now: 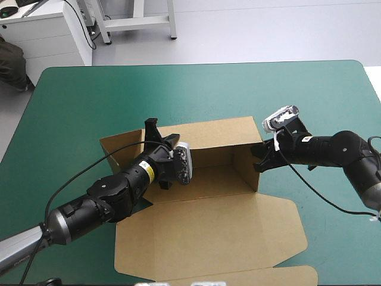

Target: Fold the box

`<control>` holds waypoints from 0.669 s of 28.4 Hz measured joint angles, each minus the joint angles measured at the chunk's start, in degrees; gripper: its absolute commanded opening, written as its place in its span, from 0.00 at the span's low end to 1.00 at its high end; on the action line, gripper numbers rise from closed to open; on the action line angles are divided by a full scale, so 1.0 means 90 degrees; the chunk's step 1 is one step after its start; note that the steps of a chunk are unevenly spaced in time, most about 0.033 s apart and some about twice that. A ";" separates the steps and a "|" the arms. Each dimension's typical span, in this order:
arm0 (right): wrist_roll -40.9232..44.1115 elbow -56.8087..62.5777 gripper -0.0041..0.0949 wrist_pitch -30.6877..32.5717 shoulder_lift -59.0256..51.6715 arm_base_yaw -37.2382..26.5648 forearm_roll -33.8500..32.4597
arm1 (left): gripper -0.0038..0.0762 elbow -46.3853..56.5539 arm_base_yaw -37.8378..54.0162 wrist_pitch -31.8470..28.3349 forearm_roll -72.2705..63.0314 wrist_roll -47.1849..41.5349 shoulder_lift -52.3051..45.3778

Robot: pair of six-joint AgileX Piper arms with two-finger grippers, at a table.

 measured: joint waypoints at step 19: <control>0.1561 0.0023 0.03 -0.1560 0.0011 0.0140 -0.0881 | 0.66 -0.0143 -0.0109 -0.1743 -0.0449 -0.0867 -0.0263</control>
